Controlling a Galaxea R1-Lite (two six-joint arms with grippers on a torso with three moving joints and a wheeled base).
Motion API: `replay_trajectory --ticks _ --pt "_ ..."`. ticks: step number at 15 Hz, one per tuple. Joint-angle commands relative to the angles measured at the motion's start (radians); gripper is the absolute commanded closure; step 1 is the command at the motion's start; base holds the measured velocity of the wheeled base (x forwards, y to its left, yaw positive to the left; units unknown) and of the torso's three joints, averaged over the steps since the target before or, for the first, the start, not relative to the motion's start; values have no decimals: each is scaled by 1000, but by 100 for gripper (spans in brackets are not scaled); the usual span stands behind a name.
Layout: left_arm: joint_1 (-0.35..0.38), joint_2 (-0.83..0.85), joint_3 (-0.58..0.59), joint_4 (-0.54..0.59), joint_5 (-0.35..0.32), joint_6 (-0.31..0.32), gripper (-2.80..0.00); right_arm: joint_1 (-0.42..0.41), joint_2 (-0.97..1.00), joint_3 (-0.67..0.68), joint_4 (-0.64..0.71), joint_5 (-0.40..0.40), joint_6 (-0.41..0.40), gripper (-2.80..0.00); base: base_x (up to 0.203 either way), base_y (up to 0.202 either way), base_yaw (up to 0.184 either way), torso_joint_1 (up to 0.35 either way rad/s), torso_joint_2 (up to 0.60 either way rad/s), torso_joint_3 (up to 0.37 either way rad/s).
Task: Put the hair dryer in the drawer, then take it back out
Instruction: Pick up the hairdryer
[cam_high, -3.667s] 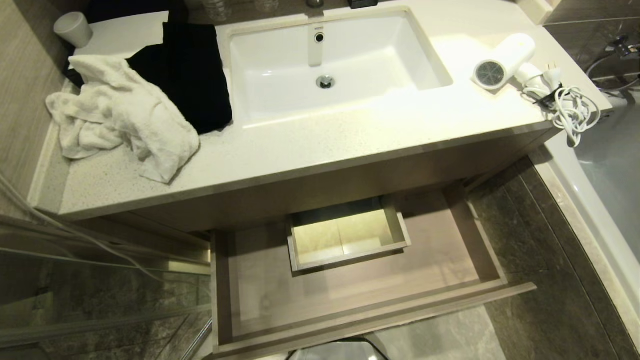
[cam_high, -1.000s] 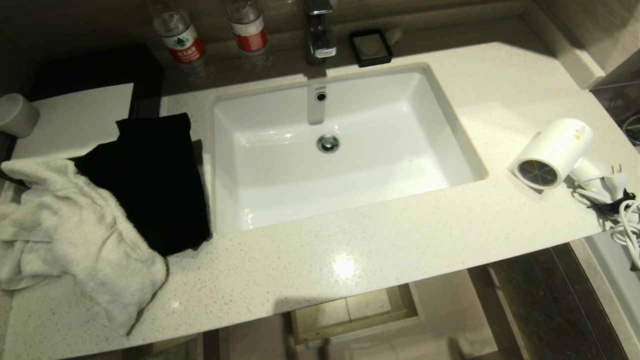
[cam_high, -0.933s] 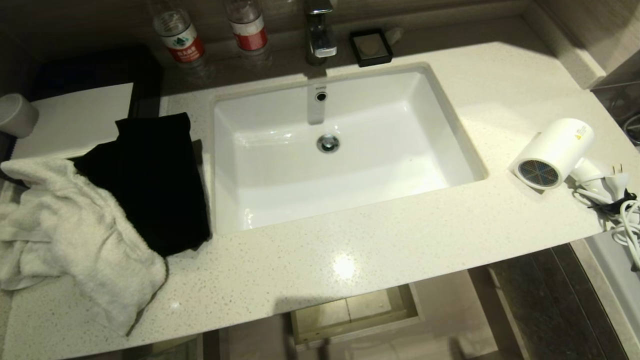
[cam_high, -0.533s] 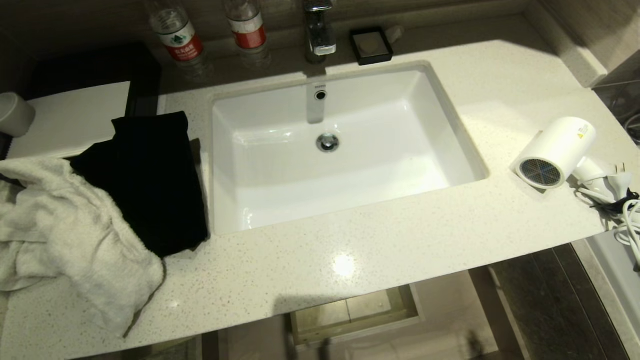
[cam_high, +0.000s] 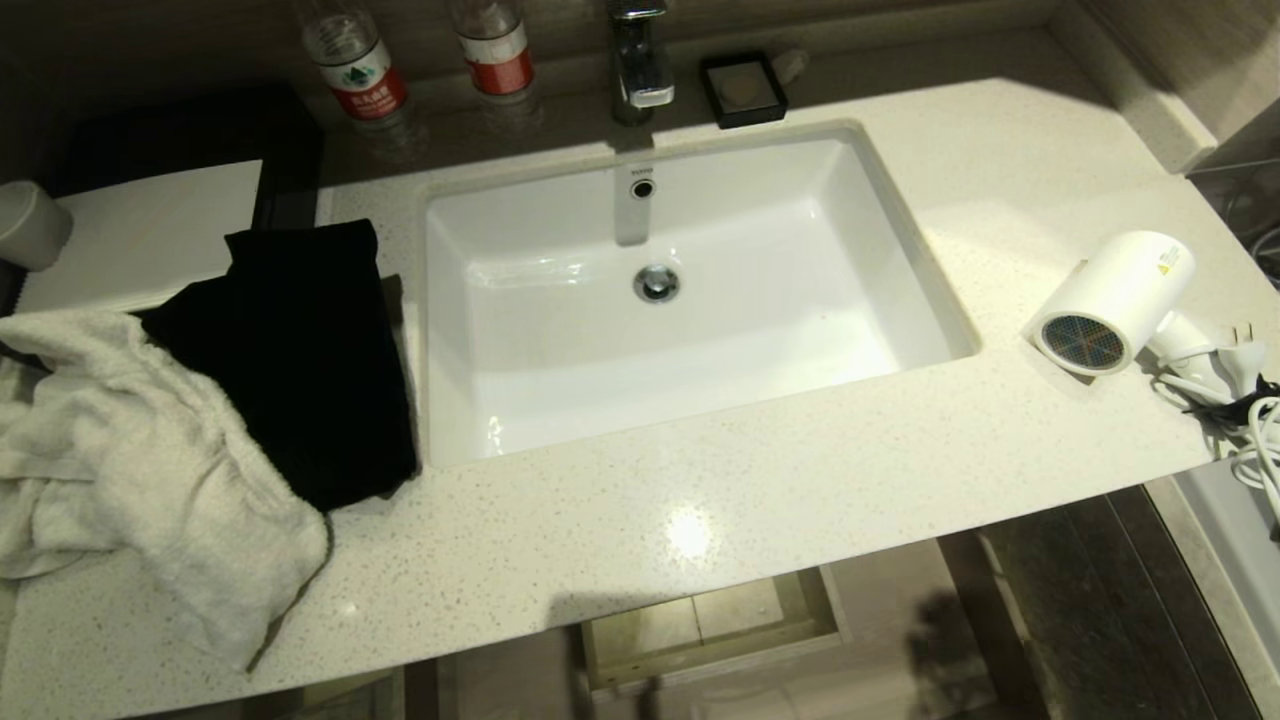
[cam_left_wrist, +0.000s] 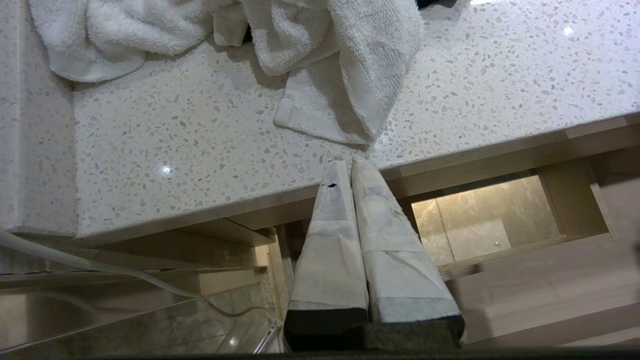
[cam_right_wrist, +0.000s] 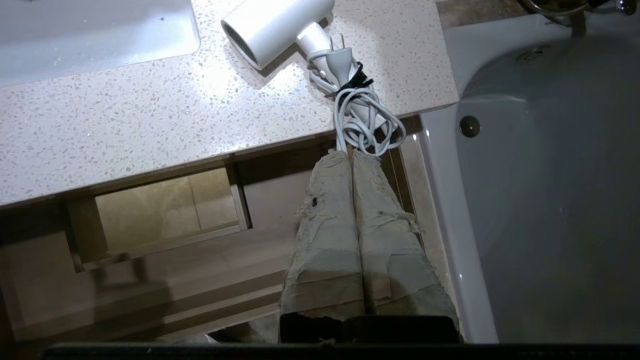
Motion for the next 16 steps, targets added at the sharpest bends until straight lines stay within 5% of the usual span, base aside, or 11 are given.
replay_trajectory --ticks 1,9,14,15,16 --pt "0 0 0 0 0 0 0 -11 49 -4 6 10 -17 0 0 0 0 0 0 0" --pt "0 0 2 0 0 0 0 -389 394 32 -31 358 -334 0 0 0 0 0 0 0" --pt "0 0 2 0 0 0 0 -468 498 22 -110 410 -361 0 0 0 0 0 0 0" --pt "0 0 2 0 0 0 0 -480 528 19 -123 425 -367 -280 0 0 0 0 0 0" --pt "0 0 2 0 0 0 0 -500 560 10 -131 474 -404 -280 0 0 0 0 0 0"
